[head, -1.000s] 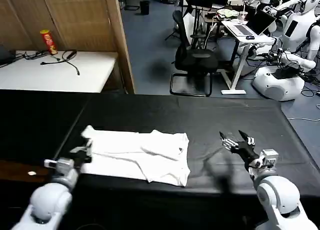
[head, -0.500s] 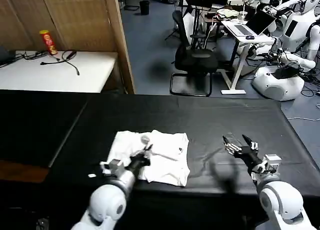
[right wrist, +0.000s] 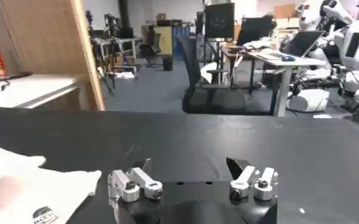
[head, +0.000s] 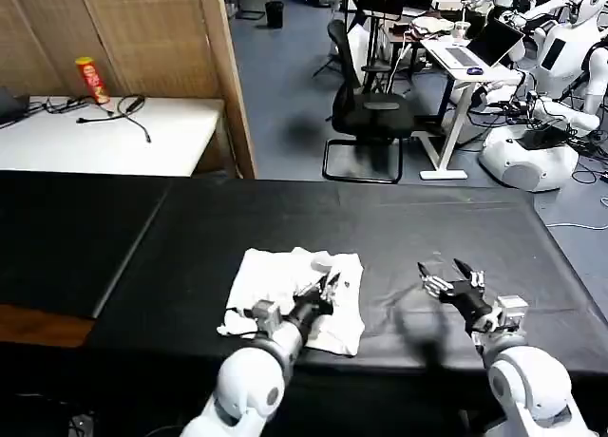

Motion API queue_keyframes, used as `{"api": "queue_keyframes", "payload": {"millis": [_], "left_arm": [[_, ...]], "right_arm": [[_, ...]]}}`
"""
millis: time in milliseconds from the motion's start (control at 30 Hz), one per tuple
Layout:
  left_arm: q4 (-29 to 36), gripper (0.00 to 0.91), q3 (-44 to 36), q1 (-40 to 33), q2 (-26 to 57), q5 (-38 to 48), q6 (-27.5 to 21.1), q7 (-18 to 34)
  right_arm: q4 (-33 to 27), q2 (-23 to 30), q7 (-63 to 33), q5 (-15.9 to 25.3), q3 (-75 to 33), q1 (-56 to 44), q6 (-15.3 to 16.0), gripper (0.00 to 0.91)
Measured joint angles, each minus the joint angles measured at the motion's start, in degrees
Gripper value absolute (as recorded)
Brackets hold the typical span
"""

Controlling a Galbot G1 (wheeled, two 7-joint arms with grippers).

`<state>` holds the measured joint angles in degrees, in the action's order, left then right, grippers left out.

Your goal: Fold and organize the clothes.

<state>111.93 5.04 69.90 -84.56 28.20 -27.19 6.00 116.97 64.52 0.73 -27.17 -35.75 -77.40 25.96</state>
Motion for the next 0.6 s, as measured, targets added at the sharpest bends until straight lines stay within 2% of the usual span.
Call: {"api": "queue_keyframes", "payload": {"millis": [167,300,433,600], "left_arm": [[-1.2,0.878,0.3,0.9,-3.1,1.0,0.2,1.0],[0.6,0.878,2.2,1.0,-3.0,-0.8,1.7,-0.5],[3.3,0.878,6.0,1.6,0.8,-3.7,3.6,-1.3],[3.3,0.878,12.6,3.2,7.2,-4.6,5.0,-1.2]], "right_arm": [[-0.1,-0.8,0.8,-0.1,2.9,1.2,0.2,0.878],[-0.5,-1.7,1.8,0.1,7.2,2.8,0.3,0.878],[-1.8,-1.7,2.3,2.1,13.6,5.6,0.4,0.878],[-4.7,-0.8,3.5,6.2,21.5,10.2,0.3,0.878]]}}
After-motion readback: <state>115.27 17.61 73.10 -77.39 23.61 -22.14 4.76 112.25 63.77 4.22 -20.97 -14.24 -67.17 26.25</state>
